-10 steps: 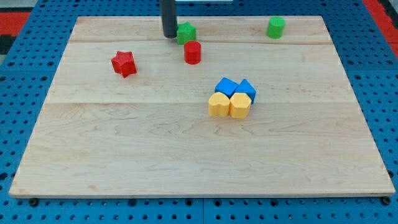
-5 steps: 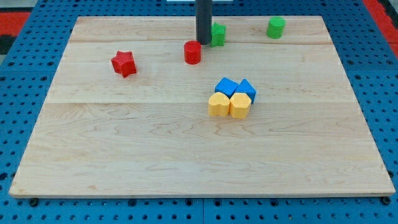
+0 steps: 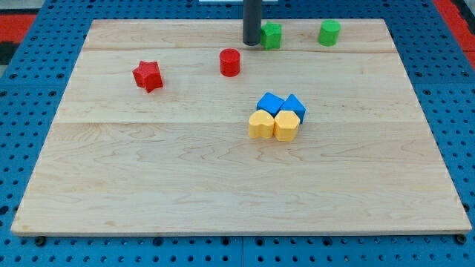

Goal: Move the green star towards green circle

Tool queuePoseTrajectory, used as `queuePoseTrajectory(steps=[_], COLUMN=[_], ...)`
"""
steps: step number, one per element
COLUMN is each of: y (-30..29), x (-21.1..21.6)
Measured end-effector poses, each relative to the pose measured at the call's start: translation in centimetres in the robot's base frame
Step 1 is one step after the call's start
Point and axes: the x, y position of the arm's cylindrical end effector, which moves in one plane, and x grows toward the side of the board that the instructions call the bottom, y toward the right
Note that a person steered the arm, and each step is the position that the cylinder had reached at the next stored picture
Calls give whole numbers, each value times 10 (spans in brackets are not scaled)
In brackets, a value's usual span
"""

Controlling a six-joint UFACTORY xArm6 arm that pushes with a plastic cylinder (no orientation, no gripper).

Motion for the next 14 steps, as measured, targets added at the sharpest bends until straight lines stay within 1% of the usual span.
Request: queuePoseTrajectory(steps=[1,2,4,6,7,8,9,10,11,12,13,14], y=[-24,-27,-15,22,30,14,9,9,13,23,27,27], x=[-9,-18,-18,-18,-18,7,22,13,-13,-23,-21,-9])
